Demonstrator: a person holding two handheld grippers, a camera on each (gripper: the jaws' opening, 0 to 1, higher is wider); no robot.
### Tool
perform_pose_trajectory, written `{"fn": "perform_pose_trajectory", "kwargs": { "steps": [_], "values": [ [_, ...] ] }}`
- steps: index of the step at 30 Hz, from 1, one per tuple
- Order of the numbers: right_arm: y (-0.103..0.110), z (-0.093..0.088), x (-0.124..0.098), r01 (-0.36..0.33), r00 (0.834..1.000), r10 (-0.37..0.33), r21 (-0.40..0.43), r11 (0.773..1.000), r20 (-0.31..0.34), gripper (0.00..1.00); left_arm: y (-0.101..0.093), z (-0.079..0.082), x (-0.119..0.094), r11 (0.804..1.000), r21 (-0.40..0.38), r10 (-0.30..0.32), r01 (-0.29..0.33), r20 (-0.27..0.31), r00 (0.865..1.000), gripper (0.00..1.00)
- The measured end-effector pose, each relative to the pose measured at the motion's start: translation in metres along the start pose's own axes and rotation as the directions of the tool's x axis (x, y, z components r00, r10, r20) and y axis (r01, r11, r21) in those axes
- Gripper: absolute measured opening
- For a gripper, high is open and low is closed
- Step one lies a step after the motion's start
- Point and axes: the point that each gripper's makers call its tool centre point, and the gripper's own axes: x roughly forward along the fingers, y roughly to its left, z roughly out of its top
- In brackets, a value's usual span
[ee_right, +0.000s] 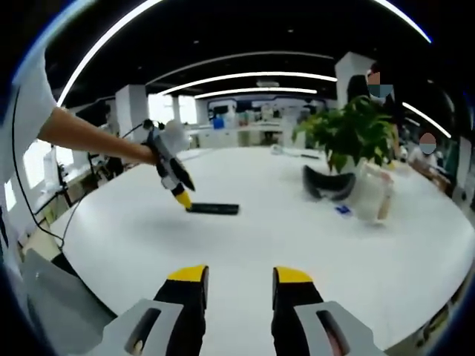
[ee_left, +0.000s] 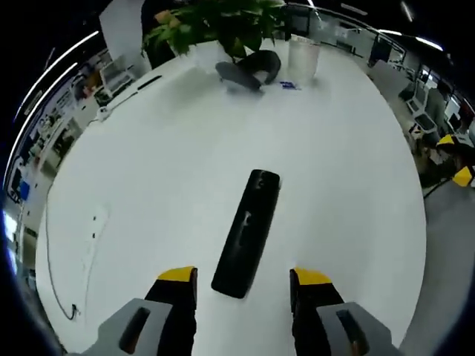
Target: Press the specified remote control buttons in sequence, fully releasing each button before pressing the next.
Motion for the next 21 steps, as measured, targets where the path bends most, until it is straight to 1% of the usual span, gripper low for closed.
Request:
{"fn": "perform_pose_trajectory", "kwargs": {
  "steps": [3, 5, 6, 8, 11, 12, 13, 14, 16, 18, 21],
  "values": [
    [-0.001, 0.000, 0.000, 0.003, 1.000, -0.003, 0.001, 1.000, -0.003, 0.31, 0.002, -0.007, 0.007, 1.000, 0.019, -0.023, 0.024, -0.045, 0.999, 0.49],
    [-0.001, -0.001, 0.000, 0.002, 1.000, -0.002, 0.004, 1.000, -0.003, 0.31, 0.005, -0.010, 0.010, 1.000, 0.025, -0.014, 0.016, -0.073, 0.997, 0.48],
    [-0.001, -0.001, 0.000, 0.002, 1.000, -0.002, 0.004, 1.000, -0.003, 0.31, 0.006, -0.012, 0.012, 0.999, 0.039, -0.016, 0.019, -0.088, 0.996, 0.45],
    [0.000, -0.001, 0.000, 0.000, 1.000, 0.000, 0.002, 1.000, -0.008, 0.31, 0.008, -0.014, 0.013, 0.999, 0.043, -0.019, 0.024, -0.101, 0.995, 0.44],
    [0.001, -0.001, 0.001, -0.003, 1.000, 0.003, -0.001, 1.000, -0.008, 0.30, 0.007, -0.015, 0.015, 0.997, 0.053, -0.044, 0.051, -0.118, 0.992, 0.44],
    [0.001, -0.001, 0.000, -0.003, 1.000, 0.003, -0.003, 1.000, -0.010, 0.30, 0.008, -0.016, 0.016, 0.997, 0.068, -0.038, 0.047, -0.131, 0.991, 0.44],
    [0.001, -0.001, 0.000, -0.003, 1.000, 0.003, -0.003, 1.000, -0.010, 0.30, 0.012, -0.020, 0.017, 0.995, 0.097, -0.021, 0.037, -0.157, 0.987, 0.43],
    [0.001, -0.002, 0.001, -0.003, 1.000, 0.003, -0.003, 1.000, -0.010, 0.30, 0.013, -0.021, 0.018, 0.993, 0.111, -0.015, 0.033, -0.165, 0.986, 0.42],
    [0.001, -0.002, 0.001, -0.006, 1.000, 0.006, -0.002, 1.000, -0.012, 0.30, 0.013, -0.024, 0.022, 0.993, 0.107, -0.022, 0.041, -0.175, 0.984, 0.39],
    [0.002, -0.002, 0.001, -0.007, 1.000, 0.007, -0.005, 1.000, -0.014, 0.30, 0.010, -0.026, 0.023, 0.993, 0.102, -0.041, 0.060, -0.182, 0.982, 0.37],
    [0.002, -0.002, 0.000, -0.009, 1.000, 0.009, -0.005, 1.000, -0.012, 0.29, 0.011, -0.025, 0.022, 0.993, 0.102, -0.041, 0.060, -0.178, 0.983, 0.38]
  ]
}}
